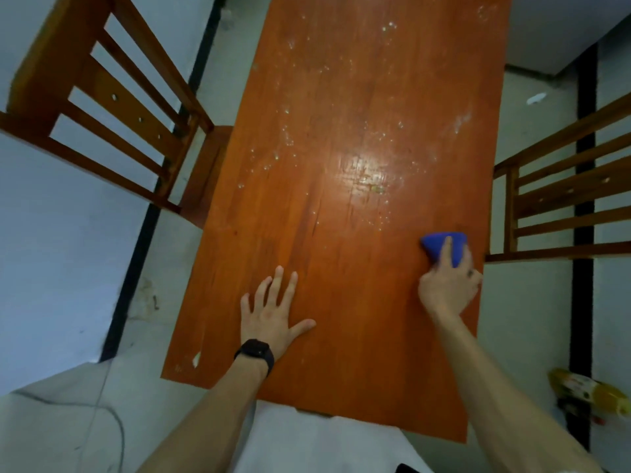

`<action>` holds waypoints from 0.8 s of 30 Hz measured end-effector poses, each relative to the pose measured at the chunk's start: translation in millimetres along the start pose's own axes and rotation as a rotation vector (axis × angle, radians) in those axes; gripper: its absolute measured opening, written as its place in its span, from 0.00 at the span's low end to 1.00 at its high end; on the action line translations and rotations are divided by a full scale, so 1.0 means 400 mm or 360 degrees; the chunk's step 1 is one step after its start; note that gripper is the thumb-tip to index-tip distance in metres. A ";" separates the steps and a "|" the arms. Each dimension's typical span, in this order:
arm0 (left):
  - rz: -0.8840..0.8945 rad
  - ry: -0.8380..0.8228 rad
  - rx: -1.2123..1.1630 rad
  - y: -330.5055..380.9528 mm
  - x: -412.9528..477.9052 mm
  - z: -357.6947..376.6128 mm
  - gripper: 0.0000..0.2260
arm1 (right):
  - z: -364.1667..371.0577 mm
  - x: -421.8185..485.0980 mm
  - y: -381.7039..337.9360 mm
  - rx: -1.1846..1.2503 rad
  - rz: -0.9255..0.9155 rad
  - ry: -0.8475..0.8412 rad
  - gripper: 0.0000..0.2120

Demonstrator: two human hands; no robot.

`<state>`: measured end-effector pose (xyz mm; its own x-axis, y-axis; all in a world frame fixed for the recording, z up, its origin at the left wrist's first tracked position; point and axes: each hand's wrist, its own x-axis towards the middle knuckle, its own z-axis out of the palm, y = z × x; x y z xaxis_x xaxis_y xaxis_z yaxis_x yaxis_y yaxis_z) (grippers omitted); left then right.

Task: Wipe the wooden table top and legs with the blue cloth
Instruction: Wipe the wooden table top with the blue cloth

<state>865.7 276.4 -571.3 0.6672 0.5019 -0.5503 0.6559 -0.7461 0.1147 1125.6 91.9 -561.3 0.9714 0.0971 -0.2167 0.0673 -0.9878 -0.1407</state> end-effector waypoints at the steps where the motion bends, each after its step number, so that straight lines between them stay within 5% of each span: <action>1: 0.0014 0.0035 -0.0015 -0.006 0.004 0.006 0.44 | -0.023 0.020 0.018 0.0074 0.0364 -0.0002 0.32; 3: 0.0040 0.0115 -0.0022 -0.017 0.016 0.014 0.46 | -0.052 0.032 0.007 0.0219 0.0680 -0.0018 0.31; 4: 0.0058 0.0140 -0.0003 -0.023 0.022 0.018 0.46 | -0.048 0.017 -0.019 0.0234 0.0559 0.0060 0.30; 7: 0.0135 0.0190 0.0053 -0.041 0.036 0.015 0.44 | 0.010 -0.067 -0.160 0.0257 -0.0159 0.0137 0.27; 11: 0.0342 0.0376 0.0047 -0.099 0.054 -0.010 0.31 | 0.095 -0.187 -0.358 0.0131 -0.0904 -0.0149 0.32; 14: 0.0324 0.0343 0.0044 -0.171 0.074 -0.014 0.35 | 0.137 -0.220 -0.392 -0.0038 -0.1369 -0.0277 0.33; 17: 0.0244 0.0220 0.0027 -0.210 0.081 -0.017 0.40 | 0.117 -0.150 -0.311 -0.0129 -0.1117 -0.0174 0.36; 22: 0.0252 0.0146 0.0001 -0.199 0.070 -0.052 0.39 | 0.006 -0.050 -0.081 -0.0213 -0.0019 -0.0067 0.35; 24: 0.0238 0.0126 0.0021 -0.200 0.065 -0.049 0.39 | 0.010 -0.079 -0.083 -0.0091 0.0035 -0.0009 0.31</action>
<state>837.7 357.6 -578.8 0.7833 0.4173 -0.4607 0.5427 -0.8205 0.1796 1091.8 122.2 -553.8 0.9715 0.0758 -0.2246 0.0590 -0.9950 -0.0805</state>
